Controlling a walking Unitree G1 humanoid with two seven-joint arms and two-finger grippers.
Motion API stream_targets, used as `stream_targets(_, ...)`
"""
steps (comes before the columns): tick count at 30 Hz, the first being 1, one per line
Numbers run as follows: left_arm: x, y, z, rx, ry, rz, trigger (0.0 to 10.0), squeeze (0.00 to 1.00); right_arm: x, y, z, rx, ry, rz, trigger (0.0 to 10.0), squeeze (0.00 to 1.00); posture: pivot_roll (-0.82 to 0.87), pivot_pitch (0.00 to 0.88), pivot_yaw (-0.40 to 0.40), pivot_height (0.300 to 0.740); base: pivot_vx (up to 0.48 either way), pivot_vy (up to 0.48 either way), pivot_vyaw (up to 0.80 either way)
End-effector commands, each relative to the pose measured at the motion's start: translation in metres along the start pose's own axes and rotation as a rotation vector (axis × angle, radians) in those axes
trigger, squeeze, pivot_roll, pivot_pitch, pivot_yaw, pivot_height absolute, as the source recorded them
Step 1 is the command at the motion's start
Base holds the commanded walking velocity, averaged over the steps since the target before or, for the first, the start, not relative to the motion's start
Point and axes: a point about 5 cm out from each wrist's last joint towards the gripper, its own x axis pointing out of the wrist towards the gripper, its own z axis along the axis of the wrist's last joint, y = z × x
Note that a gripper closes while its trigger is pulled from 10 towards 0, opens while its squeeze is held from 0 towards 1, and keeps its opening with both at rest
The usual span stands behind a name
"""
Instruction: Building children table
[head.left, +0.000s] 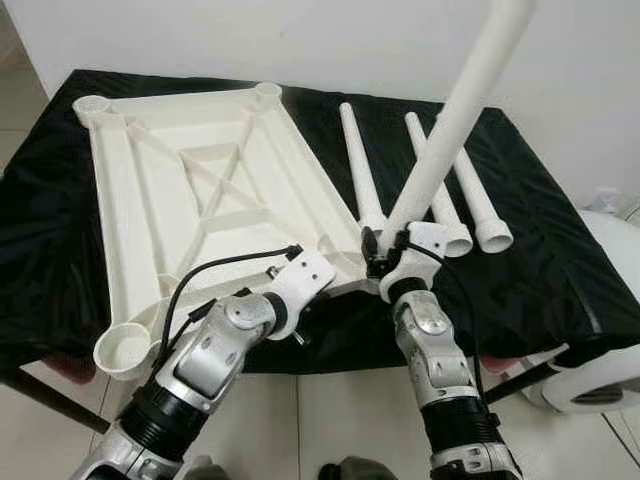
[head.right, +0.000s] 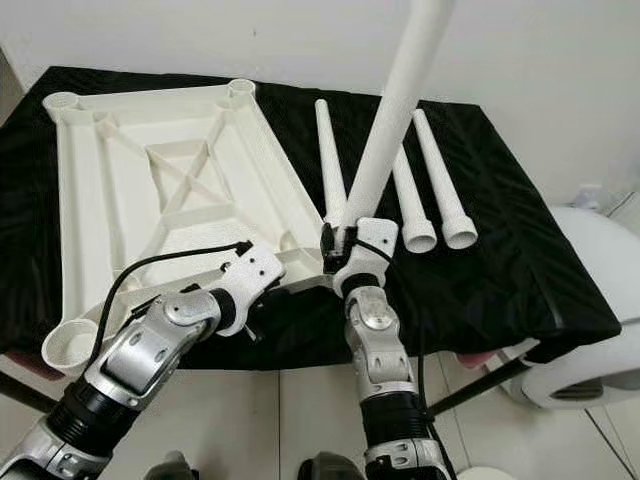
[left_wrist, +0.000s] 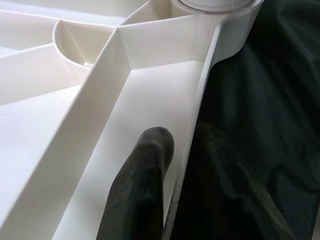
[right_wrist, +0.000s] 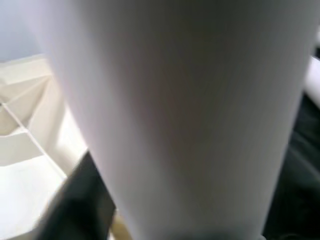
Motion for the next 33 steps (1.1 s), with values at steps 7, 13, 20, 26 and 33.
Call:
stream_targets(7,0.006,-0.02,0.0,-0.002,-0.003,-0.126,10.0,0.0,-0.004,-0.017,0.008,-0.029,-0.047,0.091,10.0,1.0,0.0,0.017,-0.086,0.74,0.0,0.0,0.0)
stream_targets(13,0.007,-0.02,0.0,0.004,-0.003,-0.128,10.0,0.0,-0.009,-0.028,0.004,-0.067,0.014,0.425,10.0,0.0,0.0,0.006,-0.085,0.74,0.0,0.0,0.0)
stream_targets(20,0.008,-0.021,0.001,0.009,-0.006,-0.133,10.0,0.0,-0.011,-0.045,0.004,-0.08,0.06,0.569,10.0,0.0,0.0,0.0,-0.086,0.74,0.0,0.0,0.0)
stream_targets(26,0.008,-0.021,0.001,0.012,-0.006,-0.135,10.0,0.0,-0.004,-0.059,0.009,-0.103,0.053,0.583,10.0,0.0,0.0,0.0,-0.085,0.74,0.0,0.0,0.0)
stream_targets(33,0.009,-0.02,0.001,0.017,-0.006,-0.135,10.0,0.0,0.005,-0.069,0.015,-0.142,0.049,0.61,10.0,0.0,0.0,0.0,-0.082,0.74,0.0,0.0,0.0)
